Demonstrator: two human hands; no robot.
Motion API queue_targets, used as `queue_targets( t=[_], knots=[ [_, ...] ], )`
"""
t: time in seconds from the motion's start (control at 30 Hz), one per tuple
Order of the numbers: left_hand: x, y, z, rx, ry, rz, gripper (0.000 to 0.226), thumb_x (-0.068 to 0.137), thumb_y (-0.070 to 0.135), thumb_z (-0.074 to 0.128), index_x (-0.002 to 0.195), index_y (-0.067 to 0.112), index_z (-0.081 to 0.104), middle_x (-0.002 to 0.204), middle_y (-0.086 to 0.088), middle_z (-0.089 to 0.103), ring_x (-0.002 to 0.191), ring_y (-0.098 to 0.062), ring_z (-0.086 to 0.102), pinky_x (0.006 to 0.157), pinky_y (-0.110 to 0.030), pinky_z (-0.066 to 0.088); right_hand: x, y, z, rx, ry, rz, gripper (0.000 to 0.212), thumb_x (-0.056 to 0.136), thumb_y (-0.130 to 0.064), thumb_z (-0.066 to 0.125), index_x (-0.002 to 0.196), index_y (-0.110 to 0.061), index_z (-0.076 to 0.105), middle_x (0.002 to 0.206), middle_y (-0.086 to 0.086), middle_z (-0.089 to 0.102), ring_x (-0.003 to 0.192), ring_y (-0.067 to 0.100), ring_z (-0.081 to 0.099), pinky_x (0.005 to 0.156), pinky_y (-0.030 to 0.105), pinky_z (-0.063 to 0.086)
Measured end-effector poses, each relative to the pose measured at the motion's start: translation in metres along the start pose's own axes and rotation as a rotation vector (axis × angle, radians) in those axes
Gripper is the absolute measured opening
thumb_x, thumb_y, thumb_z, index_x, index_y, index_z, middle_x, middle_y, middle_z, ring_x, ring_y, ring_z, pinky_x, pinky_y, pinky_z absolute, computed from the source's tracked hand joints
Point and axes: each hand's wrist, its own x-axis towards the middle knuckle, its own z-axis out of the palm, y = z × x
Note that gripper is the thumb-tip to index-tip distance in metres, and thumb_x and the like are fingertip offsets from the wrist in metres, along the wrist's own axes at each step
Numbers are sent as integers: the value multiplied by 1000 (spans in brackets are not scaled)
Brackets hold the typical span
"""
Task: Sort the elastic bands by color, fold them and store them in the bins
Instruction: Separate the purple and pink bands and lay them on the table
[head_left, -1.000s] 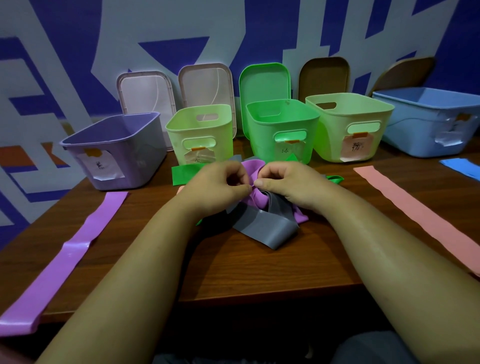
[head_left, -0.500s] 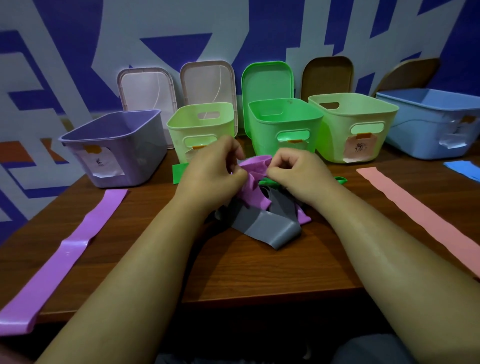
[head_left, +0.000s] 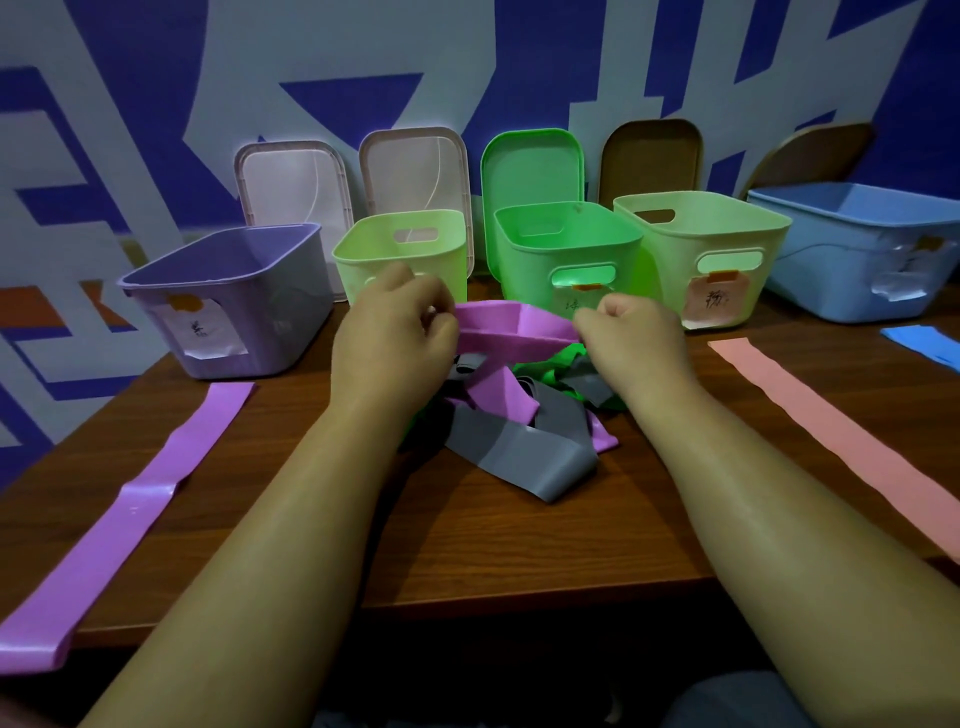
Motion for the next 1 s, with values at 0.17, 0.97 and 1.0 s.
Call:
queue_targets(
  t=[0.17, 0.97, 1.0],
  knots=[
    [1, -4, 6, -21, -233, 10, 19, 99, 21, 56, 103, 30, 72, 99, 8, 55, 88, -14, 54, 70, -30, 48, 0, 1, -3, -18, -57, -16, 25, 88, -25, 60, 68, -16, 49, 65, 2, 43, 62, 20, 38, 58, 34, 31],
    [17, 7, -3, -563, -310, -42, 12, 99, 11, 64, 98, 21, 71, 93, 1, 69, 91, -11, 64, 82, -34, 52, -7, -6, 2, 142, -479, -189, 30, 102, -27, 45, 91, -38, 71, 108, -4, 64, 105, 4, 58, 88, 35, 43],
    [22, 10, -5, -612, -305, -59, 9, 100, 8, 64, 98, 15, 71, 92, -11, 68, 87, -13, 63, 81, -35, 50, -8, -8, 0, 165, -481, -196, 28, 96, -30, 44, 90, -32, 72, 104, 0, 63, 102, 10, 59, 90, 40, 43]
  ],
)
